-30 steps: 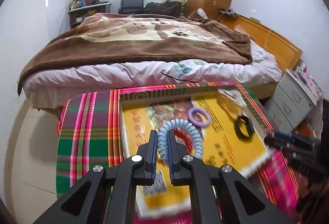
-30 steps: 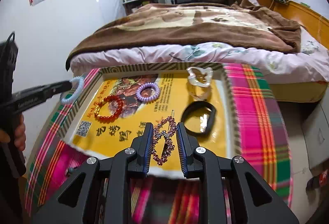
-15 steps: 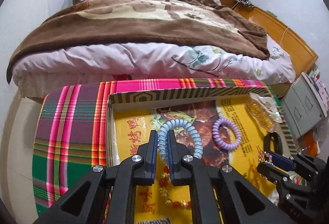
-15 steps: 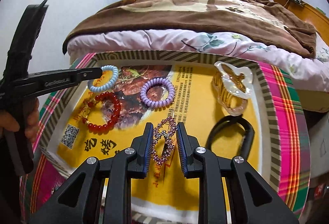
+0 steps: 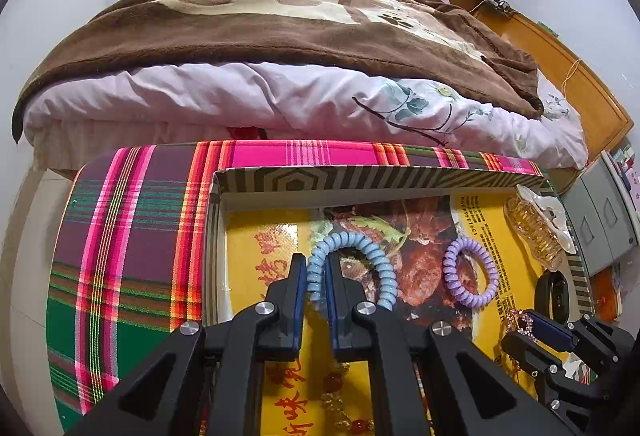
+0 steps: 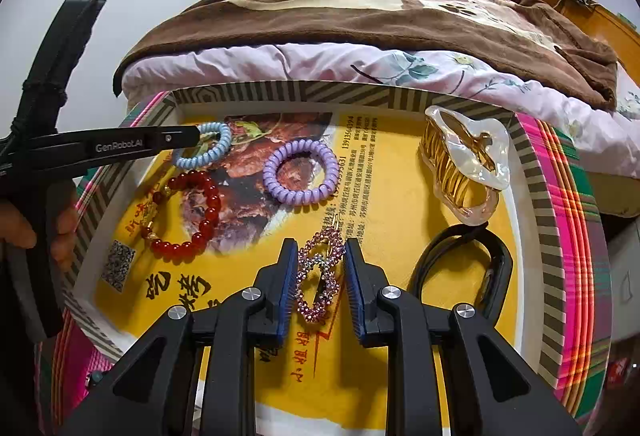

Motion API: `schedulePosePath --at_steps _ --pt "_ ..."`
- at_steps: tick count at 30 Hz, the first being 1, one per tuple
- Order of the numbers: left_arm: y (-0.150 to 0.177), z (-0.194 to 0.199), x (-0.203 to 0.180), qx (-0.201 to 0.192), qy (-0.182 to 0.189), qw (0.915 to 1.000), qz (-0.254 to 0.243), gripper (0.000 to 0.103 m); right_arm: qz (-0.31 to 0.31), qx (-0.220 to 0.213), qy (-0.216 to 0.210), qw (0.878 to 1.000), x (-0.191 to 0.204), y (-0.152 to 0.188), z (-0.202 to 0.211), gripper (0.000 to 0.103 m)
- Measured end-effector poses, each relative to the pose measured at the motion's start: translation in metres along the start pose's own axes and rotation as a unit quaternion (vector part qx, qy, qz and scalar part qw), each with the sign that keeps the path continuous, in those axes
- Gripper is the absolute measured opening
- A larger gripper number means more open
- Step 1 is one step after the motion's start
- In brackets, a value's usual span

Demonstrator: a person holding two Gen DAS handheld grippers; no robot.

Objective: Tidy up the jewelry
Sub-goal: 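Open the left gripper to drop the coil bracelet while the right releases the clip, then move the right gripper to the dark brown bead bracelet and grasp it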

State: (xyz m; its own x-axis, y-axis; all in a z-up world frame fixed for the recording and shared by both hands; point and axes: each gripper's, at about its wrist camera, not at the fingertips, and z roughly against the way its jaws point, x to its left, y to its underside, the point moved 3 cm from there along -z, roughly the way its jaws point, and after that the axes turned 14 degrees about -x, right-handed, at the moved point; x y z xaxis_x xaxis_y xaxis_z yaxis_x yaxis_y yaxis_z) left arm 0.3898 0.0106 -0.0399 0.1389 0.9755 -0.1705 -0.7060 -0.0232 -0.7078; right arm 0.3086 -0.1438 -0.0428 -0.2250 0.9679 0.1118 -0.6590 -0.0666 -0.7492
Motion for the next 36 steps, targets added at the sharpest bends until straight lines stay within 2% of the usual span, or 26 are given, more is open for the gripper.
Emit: schedulePosePath --at_steps 3,5,7,9,10,12,18,21,30,36 --pt "0.0 -0.001 -0.002 0.003 0.001 1.0 -0.004 0.01 -0.008 0.002 -0.002 1.0 -0.003 0.0 -0.001 0.024" --pt "0.0 0.0 -0.002 0.003 0.003 1.0 -0.001 0.014 -0.011 0.002 -0.004 1.0 -0.003 0.0 0.0 0.024" --pt "-0.001 0.002 -0.002 0.002 0.005 1.0 -0.001 0.035 -0.015 0.001 -0.006 1.0 -0.004 0.0 0.001 0.025" --pt "-0.001 0.005 -0.004 0.0 0.01 0.9999 -0.004 0.045 -0.023 -0.001 -0.007 1.0 -0.006 -0.001 0.002 0.031" --pt "-0.001 0.008 -0.005 -0.002 0.011 0.9999 -0.006 0.046 -0.026 -0.002 -0.006 1.0 -0.007 -0.002 0.004 0.038" --pt "-0.002 0.014 -0.007 -0.006 0.011 0.9999 -0.008 0.046 -0.031 -0.006 -0.009 0.999 -0.008 -0.003 0.008 0.041" --pt "0.0 0.04 -0.013 -0.017 0.012 0.9996 -0.016 0.053 -0.037 -0.021 -0.007 0.999 -0.005 -0.004 0.03 0.041" --pt "0.003 0.058 -0.018 -0.026 0.015 0.9994 -0.018 0.059 -0.038 -0.031 -0.009 0.999 -0.004 -0.004 0.044 0.042" --pt "0.024 0.142 -0.025 -0.074 0.041 0.9964 -0.012 0.066 -0.043 -0.07 -0.025 0.996 -0.003 0.008 0.108 0.043" --pt "0.049 0.195 -0.018 -0.103 0.046 0.9936 -0.001 0.071 -0.033 -0.072 -0.036 0.996 -0.003 0.032 0.135 0.044"
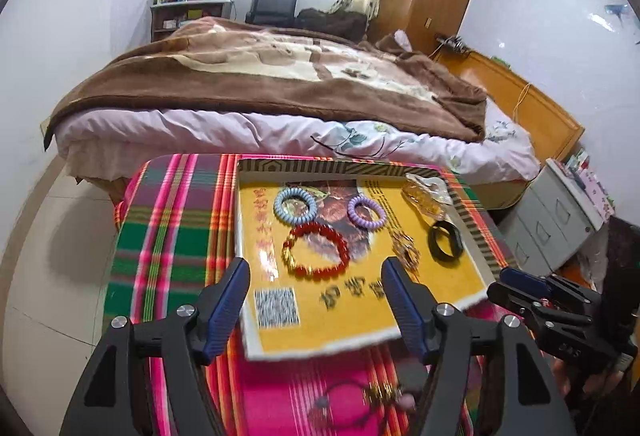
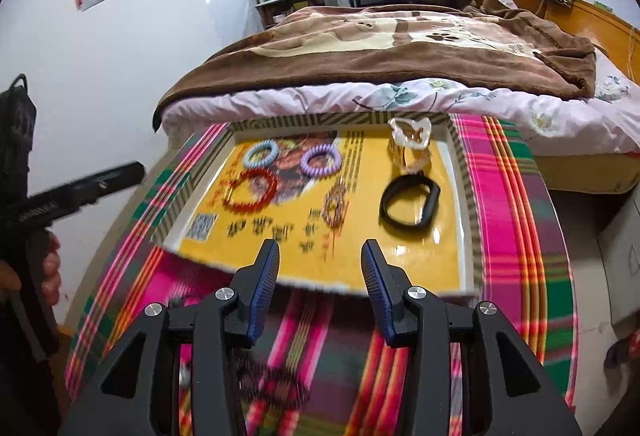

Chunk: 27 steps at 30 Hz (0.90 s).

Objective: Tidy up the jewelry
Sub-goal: 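Move the right gripper to the dark brown bead bracelet and grasp it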

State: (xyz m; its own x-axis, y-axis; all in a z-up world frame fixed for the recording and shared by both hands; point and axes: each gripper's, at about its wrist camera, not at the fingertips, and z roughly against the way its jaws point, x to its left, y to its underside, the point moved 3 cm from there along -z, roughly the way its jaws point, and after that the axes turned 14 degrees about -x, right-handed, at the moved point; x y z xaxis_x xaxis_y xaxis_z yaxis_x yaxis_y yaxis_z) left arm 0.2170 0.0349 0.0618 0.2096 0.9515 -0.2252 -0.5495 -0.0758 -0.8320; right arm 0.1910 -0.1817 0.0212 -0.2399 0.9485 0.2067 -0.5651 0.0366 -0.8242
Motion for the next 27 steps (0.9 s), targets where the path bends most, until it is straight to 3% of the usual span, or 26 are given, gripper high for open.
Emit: schedulePosePath --at_steps 6,13,15,21,27 --pt "0.035 0.042 0.002 -0.011 -0.003 0.9999 -0.002 0.073 0.018 0.024 -0.015 0.999 0.002 0.041 0.011 0.045" --pt "0.086 0.067 0.016 -0.001 -0.001 0.9993 0.036 0.074 0.051 0.046 -0.046 0.997 0.013 0.083 0.012 0.047" --pt "0.098 0.07 0.019 0.005 -0.002 0.999 0.045 0.075 0.056 0.05 -0.048 0.996 0.015 0.089 0.011 0.054" --pt "0.119 0.081 0.027 0.01 -0.006 0.9983 0.058 0.075 0.047 0.05 -0.032 0.997 0.01 0.097 0.004 0.055" --pt "0.124 0.087 0.029 0.009 -0.007 0.9978 0.065 0.075 0.098 0.059 -0.024 0.993 0.025 0.096 -0.005 0.056"
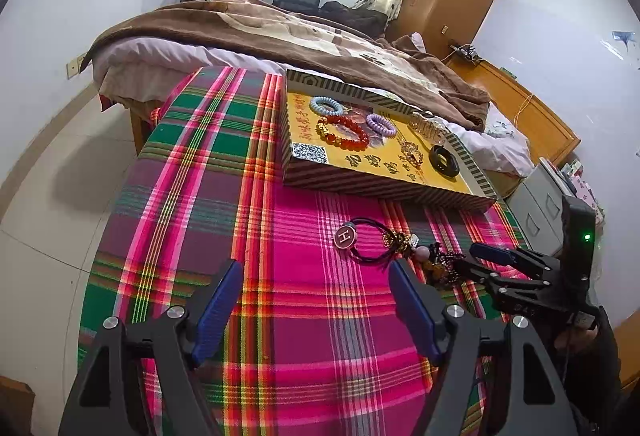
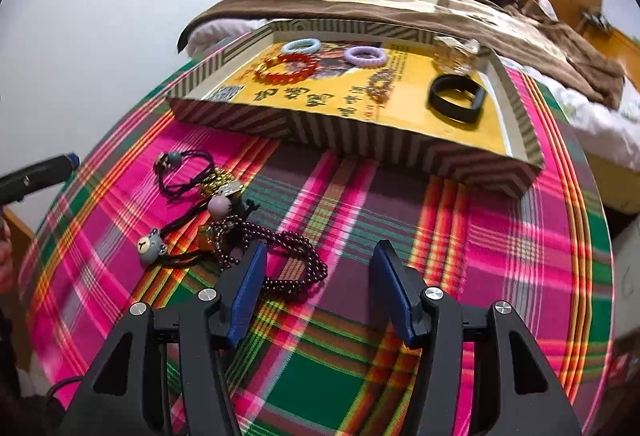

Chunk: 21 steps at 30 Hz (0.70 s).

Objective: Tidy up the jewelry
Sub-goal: 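Move the right gripper to the dark brown bead bracelet and grasp it, then grasp the bear-charm hair tie with the left gripper while the right holds the beads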

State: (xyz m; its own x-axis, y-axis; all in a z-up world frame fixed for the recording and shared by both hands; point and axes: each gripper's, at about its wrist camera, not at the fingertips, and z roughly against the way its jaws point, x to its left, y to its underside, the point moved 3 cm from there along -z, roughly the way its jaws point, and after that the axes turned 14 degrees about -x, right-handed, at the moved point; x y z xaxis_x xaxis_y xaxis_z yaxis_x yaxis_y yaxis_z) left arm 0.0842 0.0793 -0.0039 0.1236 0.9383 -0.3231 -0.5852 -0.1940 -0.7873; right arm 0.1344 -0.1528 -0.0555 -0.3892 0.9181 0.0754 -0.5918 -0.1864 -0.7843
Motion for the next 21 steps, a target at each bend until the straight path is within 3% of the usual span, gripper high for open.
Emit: schedulePosePath --at_steps 8,11,17,19,21 --pt "0.005 -0.001 0.0 0.008 0.001 0.9999 0.008 0.075 0.042 0.0 -0.008 0.999 0.013 0.007 0.005 0.058" --pt "0.005 -0.003 0.0 0.009 -0.002 0.9999 0.008 0.075 0.044 -0.001 -0.007 0.999 0.015 0.009 0.007 0.054" --pt "0.005 -0.006 -0.001 0.013 -0.004 0.9999 0.006 0.075 0.048 -0.005 -0.017 0.999 0.021 0.012 0.012 0.027" --pt "0.006 -0.007 -0.002 0.015 -0.005 0.9999 0.005 0.075 0.044 -0.006 -0.014 0.999 0.02 0.013 0.014 0.007" --pt "0.007 -0.008 -0.003 0.017 -0.006 0.9998 0.004 0.075 0.034 -0.006 -0.017 0.999 0.017 0.014 0.015 0.006"
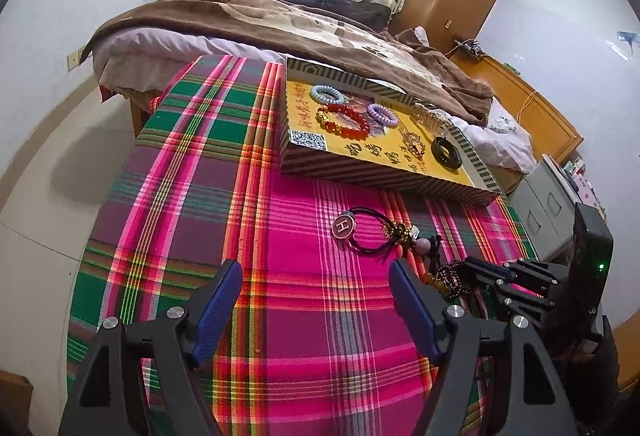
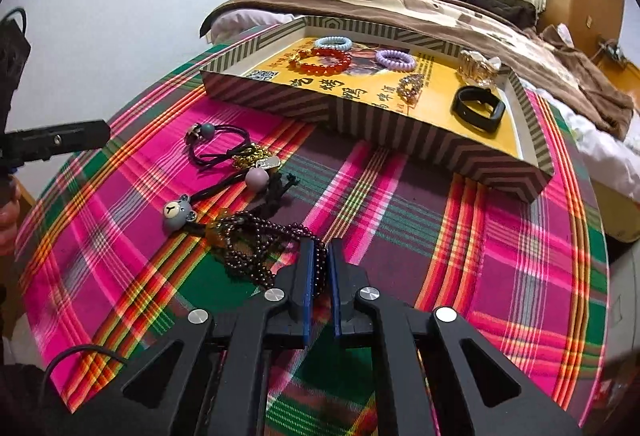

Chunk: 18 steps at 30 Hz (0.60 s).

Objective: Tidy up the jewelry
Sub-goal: 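Grasp the bear-charm hair tie with the left gripper while the right holds the beads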

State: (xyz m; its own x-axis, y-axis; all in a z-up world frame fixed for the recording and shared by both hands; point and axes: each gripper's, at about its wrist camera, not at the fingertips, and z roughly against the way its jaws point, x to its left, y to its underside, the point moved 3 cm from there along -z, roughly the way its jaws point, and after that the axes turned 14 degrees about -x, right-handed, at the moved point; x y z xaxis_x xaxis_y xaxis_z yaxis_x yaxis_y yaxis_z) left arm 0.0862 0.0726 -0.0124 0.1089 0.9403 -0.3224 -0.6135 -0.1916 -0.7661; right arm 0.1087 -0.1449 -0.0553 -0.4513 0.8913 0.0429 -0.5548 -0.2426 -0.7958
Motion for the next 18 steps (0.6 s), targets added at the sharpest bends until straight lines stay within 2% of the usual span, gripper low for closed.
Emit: schedulePosePath --at_steps 6,15,18 --pt "0.004 -0.003 -0.01 0.008 0.006 0.9999 -0.01 0.075 -0.051 -0.026 0.016 0.998 -0.019 0.0 0.014 0.006" --pt "0.021 -0.021 -0.052 0.041 0.048 0.9967 -0.052 0.079 -0.109 -0.066 0.037 0.991 -0.053 0.004 0.044 0.006" --pt "0.029 -0.029 -0.07 0.047 0.043 0.9942 -0.087 0.079 -0.118 -0.073 0.044 0.989 -0.06 0.004 0.049 0.006"
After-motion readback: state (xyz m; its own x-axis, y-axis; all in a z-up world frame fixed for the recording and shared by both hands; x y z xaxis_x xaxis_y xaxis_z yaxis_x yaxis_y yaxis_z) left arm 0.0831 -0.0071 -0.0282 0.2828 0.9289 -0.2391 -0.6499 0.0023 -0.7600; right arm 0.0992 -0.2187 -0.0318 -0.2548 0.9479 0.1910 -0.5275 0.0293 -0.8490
